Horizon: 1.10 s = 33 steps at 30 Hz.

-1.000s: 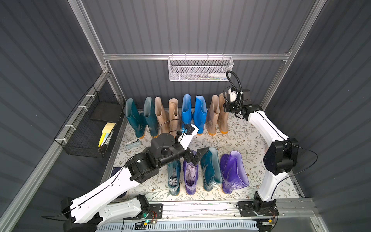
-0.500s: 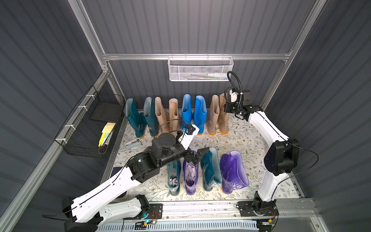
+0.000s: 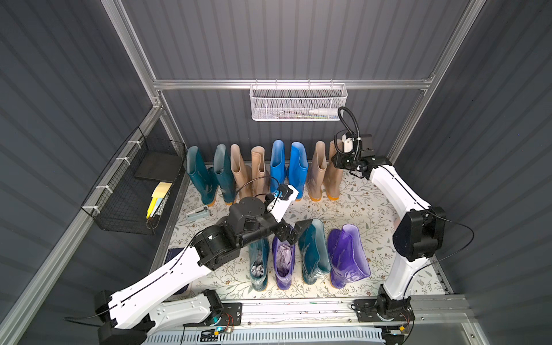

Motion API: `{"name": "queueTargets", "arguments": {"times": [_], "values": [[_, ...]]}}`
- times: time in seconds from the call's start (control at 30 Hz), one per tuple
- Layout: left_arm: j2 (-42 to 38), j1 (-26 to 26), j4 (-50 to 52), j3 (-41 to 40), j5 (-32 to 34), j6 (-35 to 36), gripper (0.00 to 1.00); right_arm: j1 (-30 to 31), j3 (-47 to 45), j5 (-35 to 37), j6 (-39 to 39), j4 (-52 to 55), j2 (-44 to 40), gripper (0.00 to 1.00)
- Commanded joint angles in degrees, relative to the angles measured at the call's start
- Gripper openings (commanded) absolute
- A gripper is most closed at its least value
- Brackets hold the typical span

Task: Match and arrange rain boots in pairs
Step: Pair a pair of rain boots at the center of the board, then pick up the rain boot at the center of the board.

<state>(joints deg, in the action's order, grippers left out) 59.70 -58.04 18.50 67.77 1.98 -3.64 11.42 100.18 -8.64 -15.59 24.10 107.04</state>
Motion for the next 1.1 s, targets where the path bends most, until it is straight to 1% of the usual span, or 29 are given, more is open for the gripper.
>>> {"name": "queueTargets", "arguments": {"times": [0.0,0.1,0.5,0.7,0.73,1.07], "values": [[0.24,-0.06,1.01,2.06,0.56,-0.06,0.99,0.44,2.32,0.05,0.08,-0.46,-3.24,0.36],[0.11,-0.06,1.05,1.96,0.62,-0.05,0.99,0.49,2.35,0.17,0.21,-0.15,-3.75,0.41],[-0.44,-0.11,2.30,2.19,1.36,-0.66,1.00,0.10,1.77,1.70,1.44,1.17,-5.88,0.52],[-2.08,-0.09,2.27,0.79,1.91,-0.76,1.00,-0.08,1.60,2.72,2.16,1.56,-7.04,0.58],[-2.29,-0.12,2.37,0.53,2.01,-0.76,1.00,-0.08,1.60,2.88,2.31,3.20,-7.36,0.59],[-3.63,-0.06,6.63,1.49,3.53,-0.80,0.99,-0.26,-0.17,4.34,2.84,4.64,-11.56,0.67]]}}
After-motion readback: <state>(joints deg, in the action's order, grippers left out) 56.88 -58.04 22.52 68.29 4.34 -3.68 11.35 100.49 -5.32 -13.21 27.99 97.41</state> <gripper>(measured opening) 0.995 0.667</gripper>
